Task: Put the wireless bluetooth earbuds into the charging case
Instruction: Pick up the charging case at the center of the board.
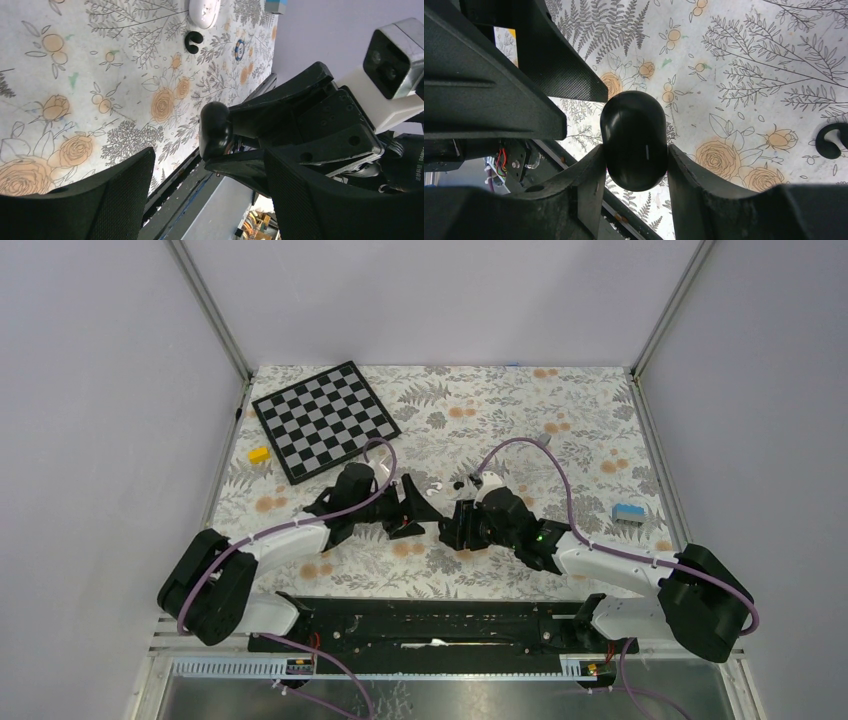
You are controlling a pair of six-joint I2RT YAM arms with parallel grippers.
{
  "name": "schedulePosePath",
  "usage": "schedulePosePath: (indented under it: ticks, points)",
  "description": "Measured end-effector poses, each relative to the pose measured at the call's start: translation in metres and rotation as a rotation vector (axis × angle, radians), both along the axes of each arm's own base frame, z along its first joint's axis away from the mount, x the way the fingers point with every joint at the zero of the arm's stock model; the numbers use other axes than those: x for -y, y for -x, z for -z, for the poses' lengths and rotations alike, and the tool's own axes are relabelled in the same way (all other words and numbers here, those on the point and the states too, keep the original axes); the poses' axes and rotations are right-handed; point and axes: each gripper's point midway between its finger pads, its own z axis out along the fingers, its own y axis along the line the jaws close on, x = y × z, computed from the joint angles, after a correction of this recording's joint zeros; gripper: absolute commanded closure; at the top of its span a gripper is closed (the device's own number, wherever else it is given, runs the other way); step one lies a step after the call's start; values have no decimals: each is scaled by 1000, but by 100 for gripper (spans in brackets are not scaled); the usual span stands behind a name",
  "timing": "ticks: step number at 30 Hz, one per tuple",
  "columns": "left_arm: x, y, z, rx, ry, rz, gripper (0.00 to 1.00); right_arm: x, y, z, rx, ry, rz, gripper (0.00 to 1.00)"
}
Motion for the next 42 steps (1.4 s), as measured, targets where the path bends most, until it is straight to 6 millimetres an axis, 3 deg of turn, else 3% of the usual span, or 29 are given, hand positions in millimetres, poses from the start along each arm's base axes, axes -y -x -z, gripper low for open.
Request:
schedulePosePath:
  ticks: [5,13,23,25,28,30,33,37,42]
  points:
    - [10,3,-6,18,45,13,31,-1,2,0,-7,-4,-13,68]
    - [25,10,-3,4,61,38,42,-3,5,0,-11,-8,-28,68]
    - [31,12,9,-42,55,38,69,-4,5,-2,-8,-18,-34,67]
    - [31,11,9,-39,56,38,80,-4,5,-2,-8,-17,-34,61]
    - [32,11,9,-38,57,38,90,-4,5,-2,-6,-14,-34,36]
    - [32,11,8,-35,57,38,93,-3,4,-1,-4,-12,-31,19]
    - [31,12,10,-36,52,42,95,1,-1,-2,3,-11,-24,2]
    - [33,12,6,-22,60,66,98,9,-5,-9,13,-24,-37,0]
    - [41,15,-4,-4,119,157,99,26,-21,-38,35,-135,-30,1]
